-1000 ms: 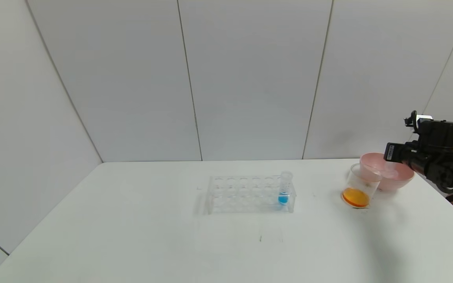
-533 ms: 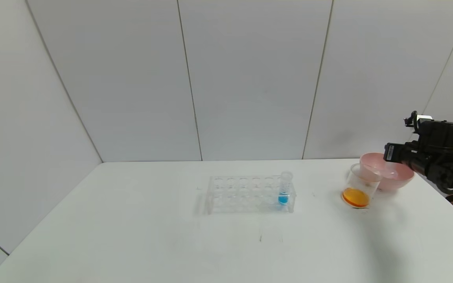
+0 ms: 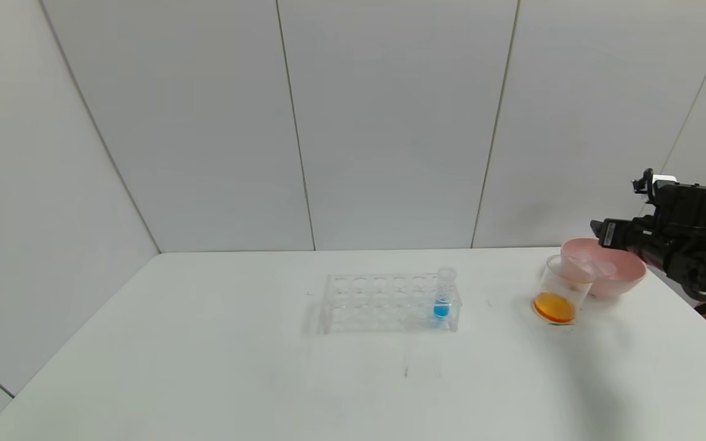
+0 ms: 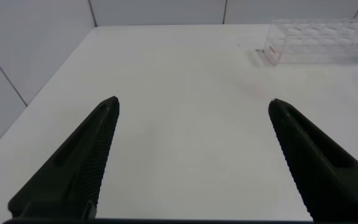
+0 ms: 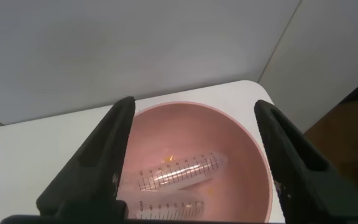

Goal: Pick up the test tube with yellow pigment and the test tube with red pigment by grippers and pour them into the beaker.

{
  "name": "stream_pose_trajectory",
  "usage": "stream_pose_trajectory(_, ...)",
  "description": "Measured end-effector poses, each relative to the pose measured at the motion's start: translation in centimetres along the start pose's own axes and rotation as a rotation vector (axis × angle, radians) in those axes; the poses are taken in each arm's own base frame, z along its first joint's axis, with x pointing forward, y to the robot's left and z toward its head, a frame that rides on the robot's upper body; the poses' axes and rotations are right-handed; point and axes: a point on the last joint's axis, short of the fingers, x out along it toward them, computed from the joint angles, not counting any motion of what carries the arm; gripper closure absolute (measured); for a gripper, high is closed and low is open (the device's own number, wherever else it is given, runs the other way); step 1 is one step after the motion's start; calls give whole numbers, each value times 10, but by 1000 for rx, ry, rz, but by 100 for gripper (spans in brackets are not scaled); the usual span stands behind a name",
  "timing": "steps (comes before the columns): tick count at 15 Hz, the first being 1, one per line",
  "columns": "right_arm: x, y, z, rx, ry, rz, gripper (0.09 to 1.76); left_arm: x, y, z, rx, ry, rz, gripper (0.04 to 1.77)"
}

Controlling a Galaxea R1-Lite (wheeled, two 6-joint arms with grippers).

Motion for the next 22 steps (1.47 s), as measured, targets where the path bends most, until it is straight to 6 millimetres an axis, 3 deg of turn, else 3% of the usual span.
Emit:
stream_pose_trajectory(4,-27,39,24,-10,-53,89,33,0,0,0,0,0,0,9)
stream_pose_trajectory(7,-63,71,36,-21,-68,144,27,0,0,0,0,0,0,9)
stream_pose_trajectory(10,-108,83,40,-31,-74,204,23,0,0,0,0,0,0,9)
stream_pose_trajectory(13,-161,72,49,-24,-118,238,20,0,0,0,0,0,0,9)
stream_pose_trajectory(17,-242,33,56,-14,-224,236,18,0,0,0,0,0,0,9)
stream_pose_trajectory(22,-341,-24,37,-32,-323,149,16,0,0,0,0,0,0,9)
